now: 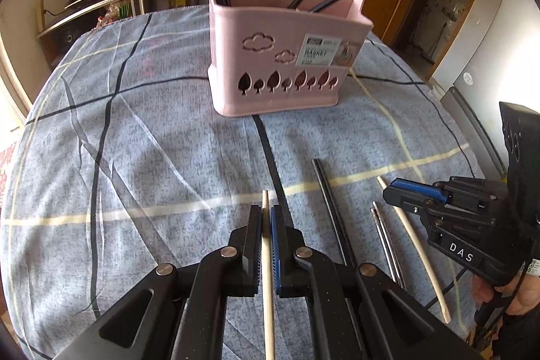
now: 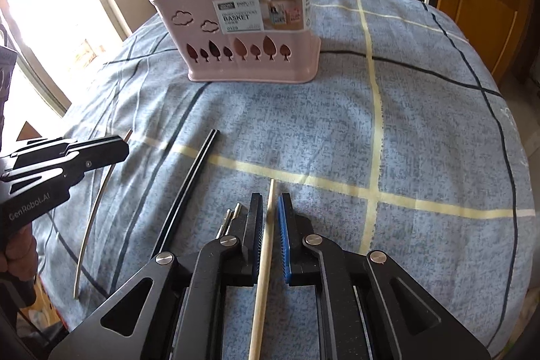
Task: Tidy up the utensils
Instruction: 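Lift the wooden chopstick with the left tool toward the basket while the right tool carries its wooden chopstick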
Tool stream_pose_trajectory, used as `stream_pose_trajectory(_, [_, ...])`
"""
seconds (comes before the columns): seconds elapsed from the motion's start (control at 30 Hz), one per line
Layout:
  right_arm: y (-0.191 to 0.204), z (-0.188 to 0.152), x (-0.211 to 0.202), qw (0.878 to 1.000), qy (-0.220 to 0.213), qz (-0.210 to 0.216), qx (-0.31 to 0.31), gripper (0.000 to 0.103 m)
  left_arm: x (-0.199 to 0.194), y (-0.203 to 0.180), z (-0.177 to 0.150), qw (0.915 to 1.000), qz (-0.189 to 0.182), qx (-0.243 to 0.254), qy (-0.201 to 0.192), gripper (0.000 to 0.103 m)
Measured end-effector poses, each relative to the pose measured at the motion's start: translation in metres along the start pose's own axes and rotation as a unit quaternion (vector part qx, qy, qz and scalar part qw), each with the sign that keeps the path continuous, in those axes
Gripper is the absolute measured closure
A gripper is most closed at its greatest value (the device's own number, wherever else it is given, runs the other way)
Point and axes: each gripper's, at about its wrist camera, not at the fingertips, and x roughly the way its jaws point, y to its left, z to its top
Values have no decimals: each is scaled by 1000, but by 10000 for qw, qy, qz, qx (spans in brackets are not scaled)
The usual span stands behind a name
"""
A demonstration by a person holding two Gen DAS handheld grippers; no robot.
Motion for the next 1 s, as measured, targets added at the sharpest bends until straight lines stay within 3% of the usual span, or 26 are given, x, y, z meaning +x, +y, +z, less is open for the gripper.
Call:
stream_pose_trajectory(0.27, [5, 3, 4, 9998, 84, -64, -145, 94, 22, -2, -4, 9989, 206, 74, 407, 98])
stream_pose_trajectory(0.53, [7, 5, 4, 9997, 108, -100, -214, 98, 26, -11, -2, 9976, 394, 405, 389, 98])
stream_pose_trajectory(0.63, [6, 8, -2, 9998, 14, -43, -178, 98, 24, -12, -1, 9979, 301, 382, 423, 98])
stream_pose_trajectory(0.83, [5, 21, -30, 9992, -375, 28, -122, 98, -2, -14, 13, 9988, 246, 418, 69, 98])
stream_pose_trajectory(1.0, [3, 37, -63, 9963, -856, 25, -104, 98, -47, -14, 37, 9976, 194, 436, -511, 99])
